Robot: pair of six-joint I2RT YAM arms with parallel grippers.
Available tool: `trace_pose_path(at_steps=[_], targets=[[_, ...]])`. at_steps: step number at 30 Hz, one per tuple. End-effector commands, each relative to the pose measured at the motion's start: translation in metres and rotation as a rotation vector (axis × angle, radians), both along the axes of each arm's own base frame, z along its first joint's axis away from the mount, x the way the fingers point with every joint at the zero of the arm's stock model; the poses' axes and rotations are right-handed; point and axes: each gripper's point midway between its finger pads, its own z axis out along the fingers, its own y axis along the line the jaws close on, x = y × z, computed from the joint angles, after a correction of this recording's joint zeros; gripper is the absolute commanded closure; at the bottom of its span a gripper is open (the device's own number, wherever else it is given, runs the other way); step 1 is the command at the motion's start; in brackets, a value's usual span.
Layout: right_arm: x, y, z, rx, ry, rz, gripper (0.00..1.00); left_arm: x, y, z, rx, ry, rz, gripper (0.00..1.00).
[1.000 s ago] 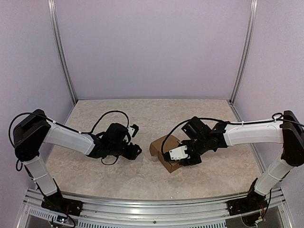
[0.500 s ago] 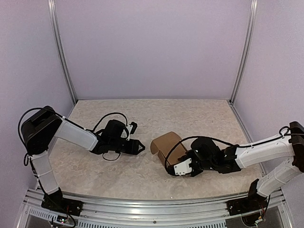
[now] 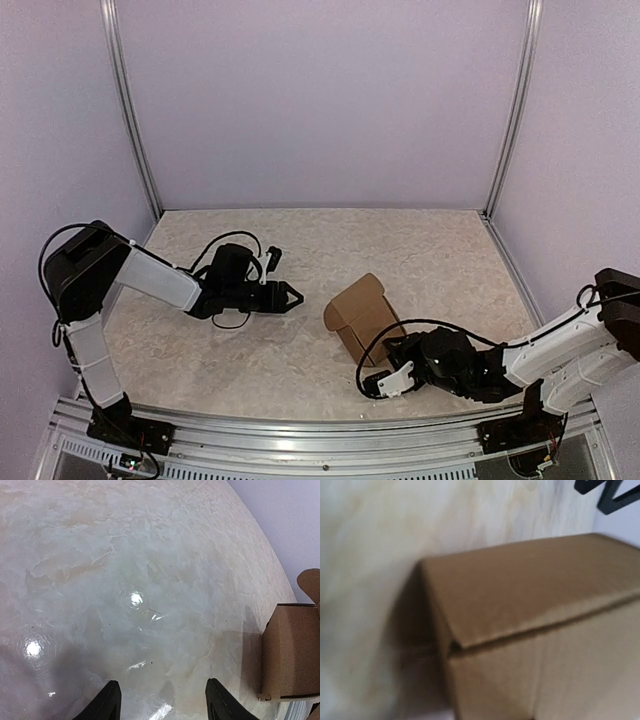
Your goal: Fold the paper box
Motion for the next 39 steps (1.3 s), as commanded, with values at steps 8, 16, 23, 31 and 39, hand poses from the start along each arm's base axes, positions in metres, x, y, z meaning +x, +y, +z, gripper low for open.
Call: trace_pose_path(at_steps=[8,16,23,31,39], targets=[[0.008,-0.007,0.001,-0.022,-0.075,-0.037,0.60,-0.001,-0.060,-0.005,-0.133,0.023,-0.188,0.49],[0.007,0.015,0.001,0.015,-0.048,0.010,0.60,-0.022,-0.090,0.011,-0.140,-0.023,-0.304,0.49],[0.023,0.060,-0.003,0.051,-0.151,0.071,0.60,-0.029,-0.059,0.004,-0.122,0.012,-0.296,0.50],[0.027,0.064,-0.004,0.055,-0.191,0.065,0.60,-0.042,-0.058,0.030,-0.176,-0.048,-0.355,0.50],[0.006,0.057,-0.013,0.020,0.048,0.067,0.60,-0.038,-0.048,0.012,-0.144,0.003,-0.306,0.53]])
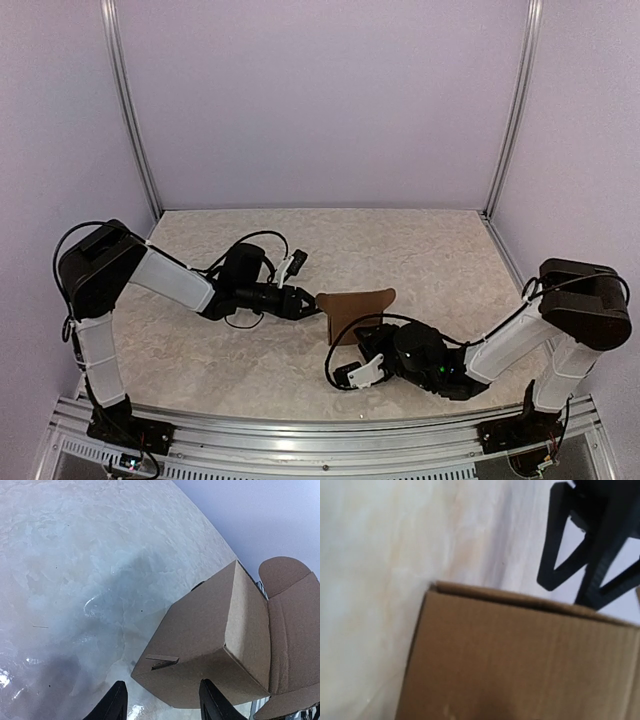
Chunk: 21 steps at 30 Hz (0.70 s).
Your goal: Fold the paper box
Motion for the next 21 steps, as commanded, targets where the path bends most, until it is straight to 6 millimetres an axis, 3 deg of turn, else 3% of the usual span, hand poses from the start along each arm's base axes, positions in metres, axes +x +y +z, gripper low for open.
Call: trace_pose_path(at_steps=[1,4,10,14,16,21], targets=[[-0.024,-0.005,-0.019,-0.067,0.205,0.027,0.60,-0.004,0.014,-0.011,0.030,0.023,0.033,0.52],[-0.045,-0.010,-0.023,-0.112,0.327,0.051,0.60,-0.011,0.029,-0.017,0.080,0.041,0.079,0.52],[-0.074,-0.019,0.002,-0.175,0.576,0.024,0.60,-0.034,0.060,-0.029,0.204,0.029,0.175,0.53],[-0.081,-0.010,0.048,-0.117,0.684,0.029,0.60,-0.059,0.054,-0.024,0.252,-0.076,0.170,0.53],[-0.074,-0.004,0.076,-0.053,0.727,0.025,0.60,-0.071,0.043,-0.018,0.246,-0.141,0.149,0.54],[-0.029,0.004,0.155,0.186,0.752,-0.013,0.60,-0.092,0.009,0.004,0.239,-0.323,0.113,0.59]])
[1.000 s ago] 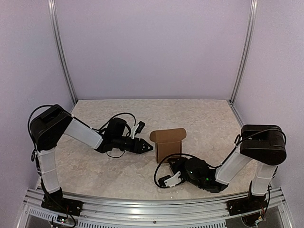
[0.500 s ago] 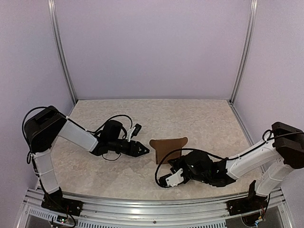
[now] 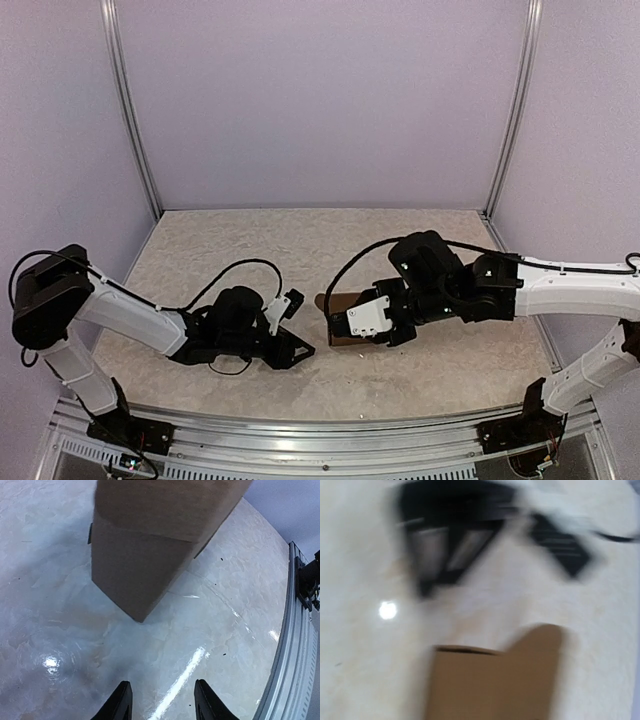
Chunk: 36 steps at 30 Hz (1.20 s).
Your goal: Fold the paper box
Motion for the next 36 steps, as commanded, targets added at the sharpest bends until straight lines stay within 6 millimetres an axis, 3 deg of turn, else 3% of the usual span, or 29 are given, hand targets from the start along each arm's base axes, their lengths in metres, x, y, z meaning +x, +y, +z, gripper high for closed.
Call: trace_pose_path(at_steps=[1,4,6,8,10,12,14,19,26,30,36], targets=[[0.029,-0.015,0.050,0.127,0.123,-0.118,0.59,-0.002,-0.023,0.024,0.014,-0.207,0.010,0.61],[0.089,-0.026,0.082,0.280,0.101,-0.259,0.58,-0.003,-0.044,0.033,-0.011,-0.234,0.007,0.67],[0.133,-0.038,0.081,0.349,0.161,-0.347,0.58,-0.003,-0.056,0.033,-0.016,-0.239,0.002,0.69],[0.184,-0.059,0.073,0.403,0.231,-0.452,0.59,-0.002,-0.066,0.032,-0.017,-0.250,0.003,0.72],[0.221,-0.068,0.050,0.398,0.288,-0.518,0.60,0.001,-0.076,0.028,-0.012,-0.262,0.014,0.74],[0.244,-0.068,0.023,0.366,0.335,-0.547,0.60,0.007,-0.086,0.031,-0.019,-0.281,0.033,0.75],[0.255,-0.061,-0.002,0.345,0.377,-0.544,0.60,0.014,-0.094,0.032,-0.018,-0.303,0.051,0.76],[0.259,-0.044,-0.045,0.318,0.512,-0.516,0.60,0.029,-0.104,0.018,0.070,-0.342,0.067,0.78],[0.226,-0.031,-0.082,0.244,0.694,-0.409,0.60,0.043,-0.069,-0.011,0.177,-0.305,0.140,0.79],[0.201,-0.023,-0.089,0.208,0.718,-0.363,0.60,0.057,-0.043,-0.013,0.179,-0.287,0.207,0.79],[0.186,-0.024,-0.085,0.217,0.726,-0.367,0.60,0.092,-0.019,0.008,0.142,-0.309,0.281,0.78]])
